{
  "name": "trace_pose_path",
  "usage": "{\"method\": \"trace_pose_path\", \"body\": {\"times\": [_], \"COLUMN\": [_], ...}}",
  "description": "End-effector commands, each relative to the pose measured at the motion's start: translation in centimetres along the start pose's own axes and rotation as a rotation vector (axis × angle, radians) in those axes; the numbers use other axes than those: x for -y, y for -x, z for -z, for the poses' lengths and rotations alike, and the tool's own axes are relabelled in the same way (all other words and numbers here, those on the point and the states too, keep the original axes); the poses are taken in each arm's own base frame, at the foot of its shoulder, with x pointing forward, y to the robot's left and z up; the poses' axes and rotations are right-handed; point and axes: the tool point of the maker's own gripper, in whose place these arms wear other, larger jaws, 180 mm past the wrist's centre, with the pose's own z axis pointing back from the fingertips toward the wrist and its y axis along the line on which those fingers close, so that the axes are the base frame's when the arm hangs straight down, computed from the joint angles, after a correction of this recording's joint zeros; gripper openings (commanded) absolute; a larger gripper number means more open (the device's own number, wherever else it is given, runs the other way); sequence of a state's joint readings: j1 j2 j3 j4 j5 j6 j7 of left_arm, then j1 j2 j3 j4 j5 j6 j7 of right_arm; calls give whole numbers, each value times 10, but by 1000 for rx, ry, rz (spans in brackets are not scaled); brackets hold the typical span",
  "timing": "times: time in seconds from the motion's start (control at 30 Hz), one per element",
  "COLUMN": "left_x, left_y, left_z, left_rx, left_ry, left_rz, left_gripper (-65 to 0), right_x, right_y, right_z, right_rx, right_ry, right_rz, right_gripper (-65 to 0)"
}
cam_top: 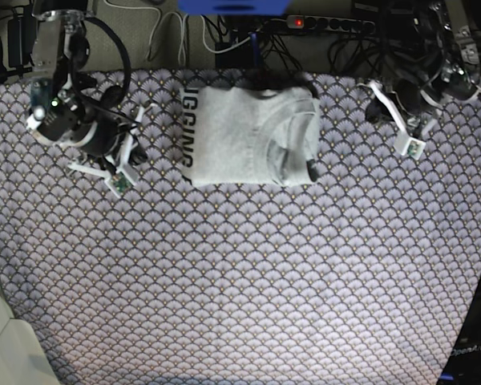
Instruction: Fold the T-shirt properly
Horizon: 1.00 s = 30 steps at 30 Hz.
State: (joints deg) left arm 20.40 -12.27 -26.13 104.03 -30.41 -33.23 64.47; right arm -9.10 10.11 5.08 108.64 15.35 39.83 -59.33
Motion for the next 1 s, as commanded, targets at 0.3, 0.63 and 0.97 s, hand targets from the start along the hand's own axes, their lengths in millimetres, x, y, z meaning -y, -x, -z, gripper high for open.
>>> {"method": "trace_pose_path", "body": {"times": [0.3,0.63,0.97], "left_x": [55,91,82], "left_y": [33,24,-16], "left_z": [26,71,81], "left_rx": [-164,-209,-127], "left_ry": [80,60,33], "left_rz": [226,269,213], "left_gripper": [-645,-645,-645], "right_x": [4,4,7], "right_y": [-9,-9,-6], "right_z": [-4,-4,-5], "right_rx": [33,32,19], "right_ry": [10,8,12], "right_rz": [-12,-15,-27], "right_gripper": [-650,-650,-650]}}
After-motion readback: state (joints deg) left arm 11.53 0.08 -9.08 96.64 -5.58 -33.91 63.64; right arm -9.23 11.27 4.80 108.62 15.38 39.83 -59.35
